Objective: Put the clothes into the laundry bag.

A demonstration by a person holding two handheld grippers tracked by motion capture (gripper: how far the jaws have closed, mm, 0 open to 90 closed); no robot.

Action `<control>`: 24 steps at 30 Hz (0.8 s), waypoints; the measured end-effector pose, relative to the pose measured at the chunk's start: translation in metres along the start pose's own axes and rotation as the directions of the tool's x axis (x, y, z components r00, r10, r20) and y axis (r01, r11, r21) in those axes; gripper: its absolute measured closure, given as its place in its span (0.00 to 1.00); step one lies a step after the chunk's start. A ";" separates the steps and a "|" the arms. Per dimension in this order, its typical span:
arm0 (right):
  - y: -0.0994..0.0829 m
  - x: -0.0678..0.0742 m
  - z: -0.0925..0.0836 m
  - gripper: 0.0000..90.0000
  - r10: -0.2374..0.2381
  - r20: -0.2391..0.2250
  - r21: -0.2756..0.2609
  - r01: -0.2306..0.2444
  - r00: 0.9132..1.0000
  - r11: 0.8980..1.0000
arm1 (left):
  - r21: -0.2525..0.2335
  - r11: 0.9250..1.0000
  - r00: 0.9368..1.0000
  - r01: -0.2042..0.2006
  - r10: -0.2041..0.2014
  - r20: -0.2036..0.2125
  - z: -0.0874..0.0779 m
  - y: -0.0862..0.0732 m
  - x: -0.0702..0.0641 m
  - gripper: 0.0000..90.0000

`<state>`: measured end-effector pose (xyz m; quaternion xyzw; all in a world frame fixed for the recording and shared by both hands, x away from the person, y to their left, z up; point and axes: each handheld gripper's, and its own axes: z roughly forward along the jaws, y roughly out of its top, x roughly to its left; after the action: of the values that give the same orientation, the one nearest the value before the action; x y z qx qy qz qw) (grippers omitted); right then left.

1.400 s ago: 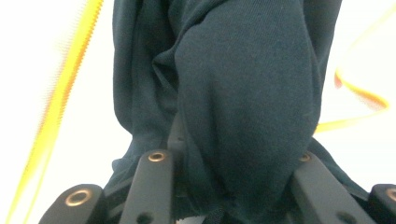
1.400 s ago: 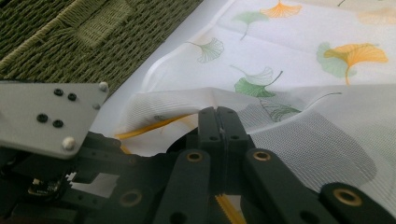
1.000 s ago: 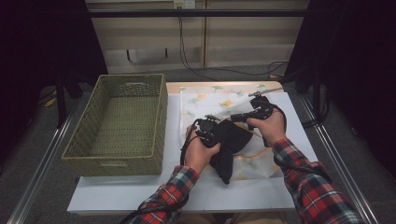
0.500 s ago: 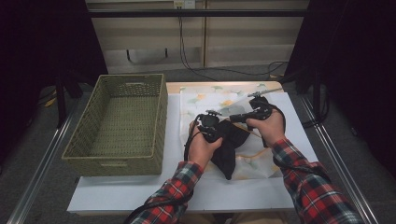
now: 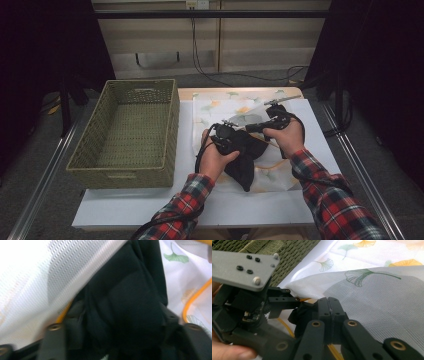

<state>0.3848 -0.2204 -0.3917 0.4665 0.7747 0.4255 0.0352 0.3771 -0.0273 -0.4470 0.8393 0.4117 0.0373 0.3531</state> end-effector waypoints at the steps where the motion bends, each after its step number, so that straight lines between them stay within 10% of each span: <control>1: 0.000 0.000 0.000 1.00 -0.002 0.001 0.001 0.002 1.000 1.000 | 0.001 1.000 1.000 -0.004 0.004 -0.002 -0.001 -0.002 0.000 0.32; 15: 0.001 0.001 0.000 1.00 -0.001 0.010 0.001 0.001 1.000 1.000 | 0.085 0.996 0.999 -0.006 0.002 0.051 -0.009 -0.022 -0.002 0.32; 24: 0.000 -0.002 0.000 1.00 0.004 0.008 -0.001 -0.004 1.000 1.000 | 0.171 0.984 0.996 0.041 -0.053 0.066 -0.003 -0.029 0.000 0.71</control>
<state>0.3857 -0.2225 -0.3925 0.4697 0.7734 0.4240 0.0376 0.3567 -0.0138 -0.4622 0.8571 0.4205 -0.0357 0.2955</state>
